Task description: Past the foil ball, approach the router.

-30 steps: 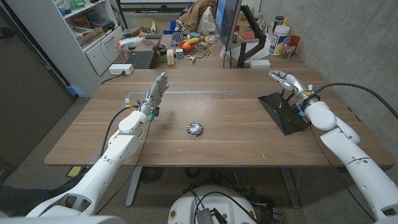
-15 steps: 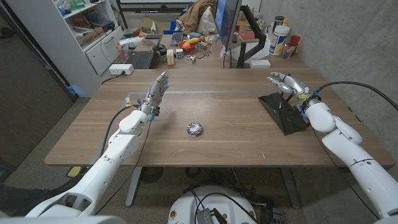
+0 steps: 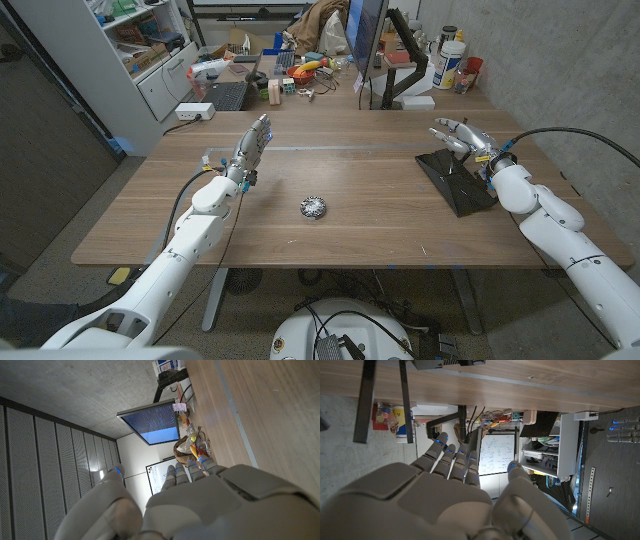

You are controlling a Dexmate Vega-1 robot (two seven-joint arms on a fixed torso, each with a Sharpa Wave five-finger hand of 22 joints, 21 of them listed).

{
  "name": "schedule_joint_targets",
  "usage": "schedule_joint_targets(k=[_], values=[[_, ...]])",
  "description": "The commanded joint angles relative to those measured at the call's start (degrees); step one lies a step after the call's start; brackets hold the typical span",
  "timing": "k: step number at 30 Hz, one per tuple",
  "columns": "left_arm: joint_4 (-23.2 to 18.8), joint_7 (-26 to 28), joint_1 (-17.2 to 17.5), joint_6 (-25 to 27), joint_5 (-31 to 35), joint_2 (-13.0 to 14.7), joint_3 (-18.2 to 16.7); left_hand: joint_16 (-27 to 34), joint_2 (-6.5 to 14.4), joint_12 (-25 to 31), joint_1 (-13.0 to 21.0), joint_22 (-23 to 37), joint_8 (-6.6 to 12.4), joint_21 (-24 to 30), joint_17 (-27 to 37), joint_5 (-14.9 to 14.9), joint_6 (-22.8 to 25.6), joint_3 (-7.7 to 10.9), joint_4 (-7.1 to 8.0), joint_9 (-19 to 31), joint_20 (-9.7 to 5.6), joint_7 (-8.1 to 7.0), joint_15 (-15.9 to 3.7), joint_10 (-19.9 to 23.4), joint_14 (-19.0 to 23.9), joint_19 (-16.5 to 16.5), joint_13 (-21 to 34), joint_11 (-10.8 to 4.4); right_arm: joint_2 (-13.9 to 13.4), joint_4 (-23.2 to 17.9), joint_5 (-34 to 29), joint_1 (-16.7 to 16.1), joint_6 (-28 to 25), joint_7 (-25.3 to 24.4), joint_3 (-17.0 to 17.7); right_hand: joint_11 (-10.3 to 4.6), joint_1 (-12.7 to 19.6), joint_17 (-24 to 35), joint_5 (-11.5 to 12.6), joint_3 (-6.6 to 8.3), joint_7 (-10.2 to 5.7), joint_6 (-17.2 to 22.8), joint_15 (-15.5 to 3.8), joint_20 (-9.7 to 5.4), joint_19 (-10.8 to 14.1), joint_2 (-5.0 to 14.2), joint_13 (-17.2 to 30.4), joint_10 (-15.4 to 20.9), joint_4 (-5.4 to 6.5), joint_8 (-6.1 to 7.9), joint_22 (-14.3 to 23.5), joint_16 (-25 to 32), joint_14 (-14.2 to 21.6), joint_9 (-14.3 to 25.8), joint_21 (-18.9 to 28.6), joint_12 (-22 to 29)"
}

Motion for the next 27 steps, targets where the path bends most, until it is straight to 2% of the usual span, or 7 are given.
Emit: schedule_joint_targets(k=[1,27], values=[[0.86,0.09,-0.72,-0.39,0.06,-0.44,0.08,0.20,0.41,0.24,0.22,0.13,0.25,-0.16,0.26,0.26,0.41,-0.24,-0.01,0.14,-3.30,0.09,-0.03,-0.01,-0.10,-0.21,0.07,-0.33,-1.09,-0.87,-4.58,-0.27,-4.24,0.69,-1.01,0.19,0.30,0.13,0.30,0.07,0.21,0.17,-0.53,-2.08,-0.22,-0.37,0.27,-0.08,-0.34,0.11,0.21,-0.05,0.01,0.13,-0.51,0.33],[0.73,-0.09,-0.92,-0.27,0.09,-0.18,0.06,0.19,0.58,0.18,0.25,0.15,0.18,-0.70,0.27,0.31,0.43,-0.45,-0.03,0.15,-2.74,-0.17,-0.06,-0.11,-0.15,-0.35,0.08,-0.39,-1.93,-0.39,-6.43,-0.68,-8.96,1.53,-3.29,0.08,0.48,0.10,0.39,0.09,-0.77,0.00,-0.09,-1.60,-1.58,-0.11,0.30,-0.55,-0.56,0.24,0.25,-0.29,-1.06,0.14,-2.01,0.30]])
